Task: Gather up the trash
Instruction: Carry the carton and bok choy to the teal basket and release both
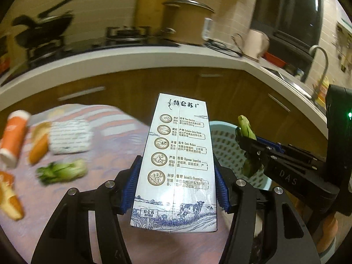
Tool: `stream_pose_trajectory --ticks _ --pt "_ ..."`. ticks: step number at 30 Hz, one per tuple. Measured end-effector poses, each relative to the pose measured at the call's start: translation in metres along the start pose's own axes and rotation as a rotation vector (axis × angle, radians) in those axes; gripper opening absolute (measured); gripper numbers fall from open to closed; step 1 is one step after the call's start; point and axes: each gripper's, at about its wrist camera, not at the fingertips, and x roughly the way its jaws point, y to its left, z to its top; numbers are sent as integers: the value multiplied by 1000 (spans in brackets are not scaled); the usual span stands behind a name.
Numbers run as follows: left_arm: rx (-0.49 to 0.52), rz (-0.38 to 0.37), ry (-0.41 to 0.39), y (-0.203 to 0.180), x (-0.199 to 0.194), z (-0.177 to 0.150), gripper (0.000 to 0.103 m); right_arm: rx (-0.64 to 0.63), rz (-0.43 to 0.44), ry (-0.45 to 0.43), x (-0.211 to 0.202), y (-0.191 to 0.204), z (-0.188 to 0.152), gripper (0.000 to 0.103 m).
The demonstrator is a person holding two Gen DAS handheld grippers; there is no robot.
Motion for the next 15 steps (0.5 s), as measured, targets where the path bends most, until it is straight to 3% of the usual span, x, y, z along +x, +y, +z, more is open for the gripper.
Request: stream_pose_trajectory --ticks 7,15 --pt "50 -41 55 -33 50 7 57 73 -72 40 17 -47 -1 19" --pt "38 -76 121 -41 85 4 57 148 -103 121 44 -79 -14 19"
